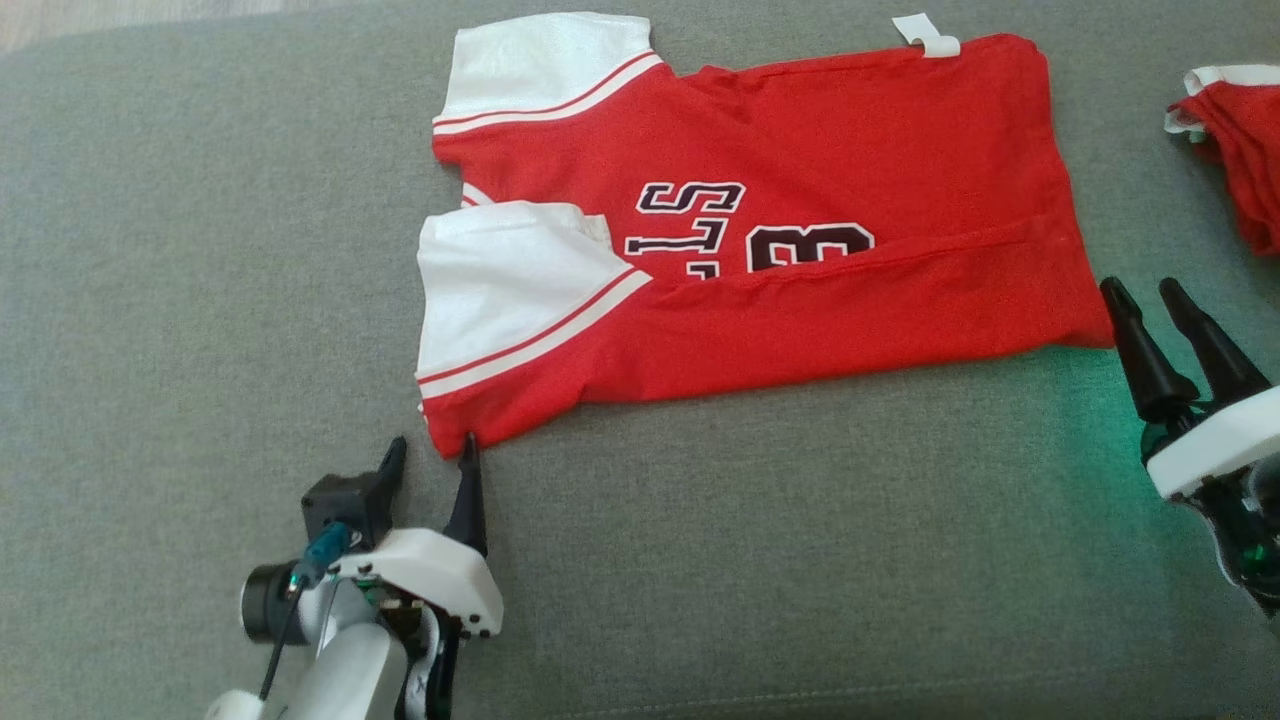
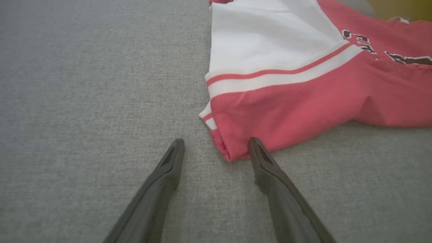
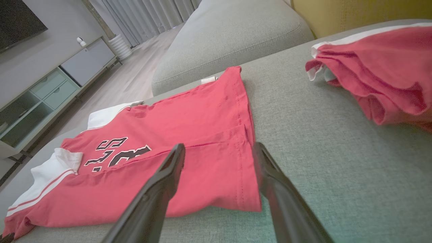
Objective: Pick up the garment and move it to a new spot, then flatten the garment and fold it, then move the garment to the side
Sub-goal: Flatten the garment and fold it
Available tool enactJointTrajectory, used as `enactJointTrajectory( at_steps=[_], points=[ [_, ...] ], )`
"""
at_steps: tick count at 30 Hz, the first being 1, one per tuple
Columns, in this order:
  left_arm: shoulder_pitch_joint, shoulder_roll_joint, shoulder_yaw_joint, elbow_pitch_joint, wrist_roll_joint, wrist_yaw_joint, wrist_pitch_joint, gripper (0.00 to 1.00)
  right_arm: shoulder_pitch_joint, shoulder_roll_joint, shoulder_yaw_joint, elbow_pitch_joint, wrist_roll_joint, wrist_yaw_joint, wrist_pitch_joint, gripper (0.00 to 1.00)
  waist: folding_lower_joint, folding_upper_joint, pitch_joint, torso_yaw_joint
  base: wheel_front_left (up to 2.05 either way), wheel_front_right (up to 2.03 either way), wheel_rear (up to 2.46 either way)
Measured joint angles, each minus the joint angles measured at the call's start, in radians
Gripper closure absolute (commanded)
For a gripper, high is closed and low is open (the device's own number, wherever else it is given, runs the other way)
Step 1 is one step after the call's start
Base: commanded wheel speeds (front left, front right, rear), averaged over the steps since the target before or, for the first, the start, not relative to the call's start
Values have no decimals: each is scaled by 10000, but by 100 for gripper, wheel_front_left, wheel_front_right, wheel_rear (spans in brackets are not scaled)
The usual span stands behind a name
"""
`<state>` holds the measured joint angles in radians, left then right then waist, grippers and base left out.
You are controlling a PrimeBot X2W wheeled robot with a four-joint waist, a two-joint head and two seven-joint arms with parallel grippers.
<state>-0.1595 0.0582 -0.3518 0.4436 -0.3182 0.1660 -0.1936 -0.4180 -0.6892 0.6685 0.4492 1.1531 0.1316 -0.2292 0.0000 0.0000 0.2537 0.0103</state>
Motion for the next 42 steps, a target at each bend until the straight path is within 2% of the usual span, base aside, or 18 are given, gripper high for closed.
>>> enactJointTrajectory(
  at_steps=[1,2,4,7,16,19,20,21,22,29,42],
  points=[
    [-56,0,-31,31,0,25,-2,17,-1,0,0,33,0,0,-2,0,0,0,5,8,0,0,0],
    [-105,-2,-61,56,0,27,-4,51,-4,2,0,86,0,0,-2,0,0,0,5,21,0,0,0],
    [-159,-6,-270,119,-61,-71,17,100,-20,132,-2,433,119,0,44,0,0,0,-5,81,0,0,0],
    [-165,-31,-412,115,-104,-261,105,100,-71,383,4,1080,174,0,322,0,0,0,-29,180,0,0,0],
    [-200,54,-616,-272,-102,-343,341,100,-1064,1151,174,3450,-437,0,1147,0,0,0,-145,533,0,0,0],
    [-202,104,-669,-405,-100,-353,437,100,-1073,1419,251,3766,-374,0,1519,0,0,0,-195,611,0,0,0],
    [-201,144,-683,-462,-100,-353,441,100,-1081,1427,255,3777,-359,0,1521,7,0,0,-208,624,0,0,0],
    [-201,198,-686,-504,-100,-353,493,100,-1093,1427,265,3795,-359,0,1517,48,0,0,-216,627,0,0,0],
    [-202,245,-686,-529,-100,-353,510,100,-1097,1427,278,3827,-359,0,1503,100,0,0,-229,624,0,0,0],
    [-103,543,-834,-945,-88,-393,625,100,-1026,1356,623,3797,-558,0,1360,100,0,0,-558,644,0,0,0],
    [1434,1342,-947,-2391,-90,-322,1413,100,360,596,744,2823,-278,0,1231,100,0,0,-1375,717,0,0,0]
  ],
)
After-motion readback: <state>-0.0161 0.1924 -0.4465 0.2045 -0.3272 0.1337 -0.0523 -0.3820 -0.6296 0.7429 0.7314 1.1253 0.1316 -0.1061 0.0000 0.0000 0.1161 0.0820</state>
